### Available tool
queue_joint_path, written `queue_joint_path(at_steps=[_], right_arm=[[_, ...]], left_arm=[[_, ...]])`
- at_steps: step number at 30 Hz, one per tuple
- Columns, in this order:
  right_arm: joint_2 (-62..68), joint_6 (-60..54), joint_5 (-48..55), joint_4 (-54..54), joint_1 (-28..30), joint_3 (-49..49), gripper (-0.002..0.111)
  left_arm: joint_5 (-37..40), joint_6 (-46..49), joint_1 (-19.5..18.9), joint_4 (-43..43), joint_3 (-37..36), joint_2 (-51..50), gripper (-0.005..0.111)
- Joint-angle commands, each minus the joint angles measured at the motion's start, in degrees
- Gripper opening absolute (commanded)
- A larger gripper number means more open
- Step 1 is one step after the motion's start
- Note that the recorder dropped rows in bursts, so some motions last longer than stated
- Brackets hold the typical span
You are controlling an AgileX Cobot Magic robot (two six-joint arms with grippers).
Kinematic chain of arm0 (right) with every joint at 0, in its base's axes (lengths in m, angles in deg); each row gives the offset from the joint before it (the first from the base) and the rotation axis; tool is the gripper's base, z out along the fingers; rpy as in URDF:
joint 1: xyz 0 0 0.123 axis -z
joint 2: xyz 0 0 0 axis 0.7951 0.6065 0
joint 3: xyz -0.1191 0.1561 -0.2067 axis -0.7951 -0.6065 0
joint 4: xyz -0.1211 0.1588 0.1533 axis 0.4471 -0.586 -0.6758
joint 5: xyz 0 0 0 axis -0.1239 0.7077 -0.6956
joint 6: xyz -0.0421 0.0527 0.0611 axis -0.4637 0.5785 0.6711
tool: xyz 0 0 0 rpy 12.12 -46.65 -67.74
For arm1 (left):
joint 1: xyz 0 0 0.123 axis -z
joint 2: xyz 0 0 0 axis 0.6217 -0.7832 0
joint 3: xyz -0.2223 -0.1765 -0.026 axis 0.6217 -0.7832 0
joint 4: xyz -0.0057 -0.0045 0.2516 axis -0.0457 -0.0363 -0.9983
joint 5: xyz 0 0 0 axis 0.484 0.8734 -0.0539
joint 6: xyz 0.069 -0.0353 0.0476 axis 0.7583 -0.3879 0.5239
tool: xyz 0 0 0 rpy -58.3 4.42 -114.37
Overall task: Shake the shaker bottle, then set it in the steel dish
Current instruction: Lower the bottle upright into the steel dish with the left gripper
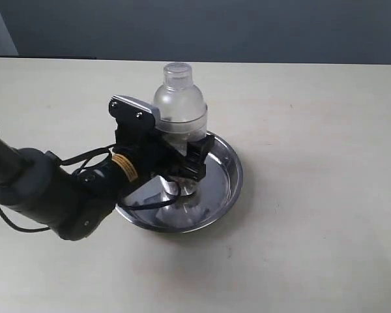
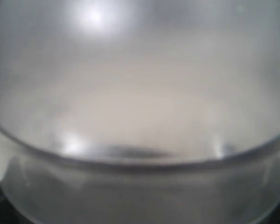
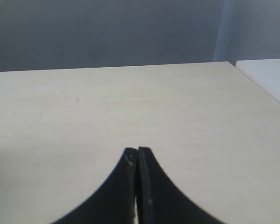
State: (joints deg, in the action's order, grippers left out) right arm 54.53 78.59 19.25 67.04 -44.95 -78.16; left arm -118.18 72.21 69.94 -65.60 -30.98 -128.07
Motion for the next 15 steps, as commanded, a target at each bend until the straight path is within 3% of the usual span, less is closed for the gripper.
queue_joint_path(at_steps=[1,3,10,13,15], right_arm=[[-0.3,-0.1,-0.7,0.1,0.2,-0.1,-0.001],[-0.3,-0.1,-0.7,0.1,0.2,-0.1,-0.001],[-0.3,-0.1,-0.7,0.1,0.2,-0.1,-0.001],[-0.3,-0.1,-0.7,0.1,0.2,-0.1,-0.001],[-0.3,-0.1,-0.7,0.1,0.2,-0.1,-0.001]], left_arm=[[-3.4,0.0,-0.1,-1.9,-0.6,0.3,0.009],[-3.4,0.0,-0.1,-1.9,-0.9,0.3,0.020],[-3.0,0.0,-1.2,-2.5,-1.2,0.3,0.085],[-3.3,-0.2,-1.9,-5.6,-1.2,0.3,0.102],[-4.3,-1.4,-2.5,-7.7,-1.2,0.4,0.106]])
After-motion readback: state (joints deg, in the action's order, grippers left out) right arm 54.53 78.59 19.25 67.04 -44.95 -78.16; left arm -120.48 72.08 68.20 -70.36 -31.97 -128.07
